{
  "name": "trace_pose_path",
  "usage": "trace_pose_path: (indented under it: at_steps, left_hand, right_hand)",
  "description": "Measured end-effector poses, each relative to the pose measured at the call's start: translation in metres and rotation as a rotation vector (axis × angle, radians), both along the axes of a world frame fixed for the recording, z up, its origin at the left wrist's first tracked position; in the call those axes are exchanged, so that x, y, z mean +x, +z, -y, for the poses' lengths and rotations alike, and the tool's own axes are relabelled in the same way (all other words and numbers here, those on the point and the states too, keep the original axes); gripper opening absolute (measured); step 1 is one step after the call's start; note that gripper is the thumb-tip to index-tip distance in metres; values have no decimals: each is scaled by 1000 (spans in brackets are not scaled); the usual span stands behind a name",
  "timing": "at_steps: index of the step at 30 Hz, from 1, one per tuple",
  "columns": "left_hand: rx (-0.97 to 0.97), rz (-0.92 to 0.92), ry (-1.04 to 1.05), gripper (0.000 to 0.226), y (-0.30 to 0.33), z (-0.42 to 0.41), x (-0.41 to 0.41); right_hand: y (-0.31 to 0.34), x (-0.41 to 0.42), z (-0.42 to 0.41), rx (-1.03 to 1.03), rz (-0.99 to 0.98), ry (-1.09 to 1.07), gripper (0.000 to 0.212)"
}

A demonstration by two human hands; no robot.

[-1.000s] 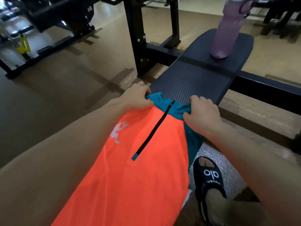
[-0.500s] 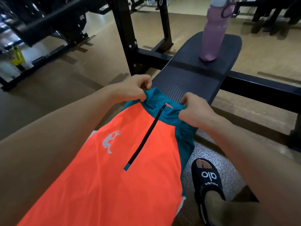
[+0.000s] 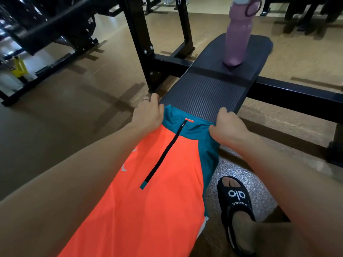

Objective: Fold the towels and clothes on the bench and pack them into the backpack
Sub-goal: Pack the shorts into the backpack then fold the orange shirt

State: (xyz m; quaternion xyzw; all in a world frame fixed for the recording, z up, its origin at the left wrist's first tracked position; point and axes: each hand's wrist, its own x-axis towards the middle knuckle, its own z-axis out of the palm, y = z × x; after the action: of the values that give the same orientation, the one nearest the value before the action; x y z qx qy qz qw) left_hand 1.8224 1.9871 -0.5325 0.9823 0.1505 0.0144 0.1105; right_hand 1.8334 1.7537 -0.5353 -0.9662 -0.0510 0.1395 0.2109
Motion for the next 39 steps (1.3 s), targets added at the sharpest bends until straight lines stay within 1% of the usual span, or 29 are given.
trace_pose_path:
  at_steps: [3,4,5,6,7,8,9,10,11,13,15,17,19,20,22,25,28,31,34,37,39]
  left_hand:
    - [195,170,-181,49,3,22,-30]
    - [200,202,-249,52,-1,31,-43]
    - [168,189,-307,55,-7,38,-56]
    - [120,133,-349,61,-16,44,-67]
    - [104,43,-378,69,-26,48,-76]
    - [137,-35,-387,75,-35,50,-83]
    - [184,-79,-371,79,-41,51,-88]
    - [214,-88,-340,80,-41,53,-91]
    - [230,-72,-315,78,-37,58,-94]
    - [220,13,-313,74,-27,74,-107]
    - [169,57,-356,75,-24,96,-132]
    - [156,-16,-389,80,-31,112,-162]
    - [180,-111,-375,85,-42,119,-186]
    - [198,-105,-353,85,-45,121,-193]
    - [260,-25,-337,85,-44,128,-200]
    - [336,24,-455,86,-38,147,-215]
    - [330,21,-568,74,-37,165,-239]
    - [165,23,-493,65,-31,181,-258]
    - [9,-30,-398,68,-26,194,-268]
    - [-88,-25,-355,62,-18,200,-274]
    - [-188,-30,-315,62,-12,201,-277]
  right_hand:
    - [-3,-1,12,139,-183,-115,62]
    - [-4,-3,17,219,-254,-157,72]
    - [-3,-6,21,312,-315,-196,80]
    - [-5,-11,25,412,-374,-226,85]
    - [-8,-16,29,514,-438,-245,85]
    - [-10,-23,31,589,-509,-242,83]
    - [-11,-30,33,620,-588,-216,81]
    - [-12,-38,35,621,-663,-158,77]
    - [-14,-45,38,610,-735,-82,69]
    - [-18,-56,43,589,-848,42,47]
    - [-22,-64,48,535,-863,86,42]
    - [-24,-70,53,489,-836,101,38]
    - [-23,-75,59,434,-801,133,34]
    - [-22,-78,62,388,-790,165,33]
    - [-19,-83,71,306,-791,220,33]
    - [-14,-93,82,330,-835,258,33]
    - [-3,-109,86,414,-830,290,30]
    - [8,-122,86,472,-842,313,29]
    - [22,-134,86,474,-862,318,28]
    - [31,-141,86,464,-795,289,26]
    - [33,-142,85,516,-803,238,26]
